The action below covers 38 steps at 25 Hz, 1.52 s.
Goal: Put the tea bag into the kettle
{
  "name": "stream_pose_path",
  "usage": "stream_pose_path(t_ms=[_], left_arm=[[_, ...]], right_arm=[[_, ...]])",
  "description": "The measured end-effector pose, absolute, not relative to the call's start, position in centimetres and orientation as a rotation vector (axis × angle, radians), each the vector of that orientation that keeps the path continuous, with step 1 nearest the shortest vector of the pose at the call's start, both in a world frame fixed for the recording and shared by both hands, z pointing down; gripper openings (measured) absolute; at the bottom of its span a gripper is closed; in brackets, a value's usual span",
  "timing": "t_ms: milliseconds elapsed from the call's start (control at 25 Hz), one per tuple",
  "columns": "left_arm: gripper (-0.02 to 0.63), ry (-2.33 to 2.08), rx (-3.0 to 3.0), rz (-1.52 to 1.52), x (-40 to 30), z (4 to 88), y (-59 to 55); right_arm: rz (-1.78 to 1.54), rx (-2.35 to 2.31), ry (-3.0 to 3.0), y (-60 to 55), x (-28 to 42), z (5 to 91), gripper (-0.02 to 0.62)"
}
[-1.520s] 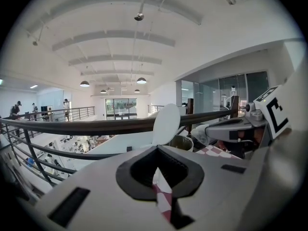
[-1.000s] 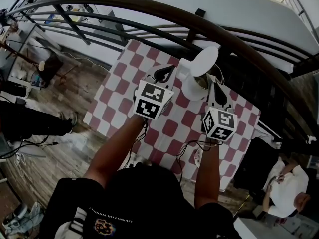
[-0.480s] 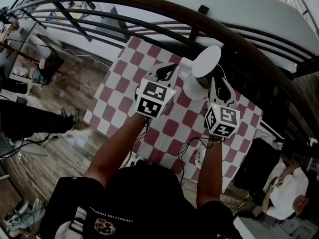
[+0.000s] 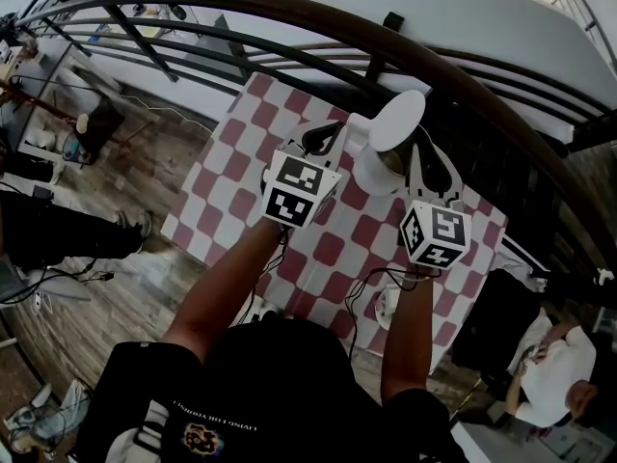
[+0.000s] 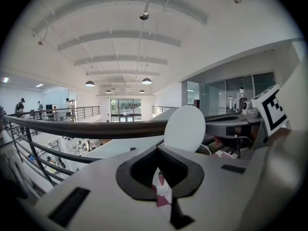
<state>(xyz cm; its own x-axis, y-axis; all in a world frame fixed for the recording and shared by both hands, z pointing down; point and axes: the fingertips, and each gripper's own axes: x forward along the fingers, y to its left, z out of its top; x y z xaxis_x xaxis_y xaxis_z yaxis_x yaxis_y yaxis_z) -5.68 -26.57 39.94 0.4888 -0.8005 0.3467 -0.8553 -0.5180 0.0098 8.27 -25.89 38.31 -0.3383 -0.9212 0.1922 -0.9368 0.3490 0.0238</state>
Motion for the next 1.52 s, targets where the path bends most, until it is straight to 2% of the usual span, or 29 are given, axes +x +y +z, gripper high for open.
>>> stream_pose_path(t_ms=[160,240,400,1520], left_arm=[[-0.002,-1.439,2.559,0.446,-5.9,39.5,-26.5],[-0.001,-1.442,2.558,0.447,-6.0,39.4,-26.4],[-0.002,-1.454,2.552,0.444,-6.6,39.2,-26.6],[-0.002,-1.383,2.585,0.445,-4.6,39.8,-26.2]], right_arm=[[0.036,1.672,-2.486,-25.6,7.4,35.0,0.077],[-0.004,1.642,-2.548,-25.2,6.6,32.7,0.014],[-0.078,1.580,-2.591,-25.4,4.3,30.3,0.012],[0.182,1.778,-2.340,-24.9,11.1,38.9,0.012]])
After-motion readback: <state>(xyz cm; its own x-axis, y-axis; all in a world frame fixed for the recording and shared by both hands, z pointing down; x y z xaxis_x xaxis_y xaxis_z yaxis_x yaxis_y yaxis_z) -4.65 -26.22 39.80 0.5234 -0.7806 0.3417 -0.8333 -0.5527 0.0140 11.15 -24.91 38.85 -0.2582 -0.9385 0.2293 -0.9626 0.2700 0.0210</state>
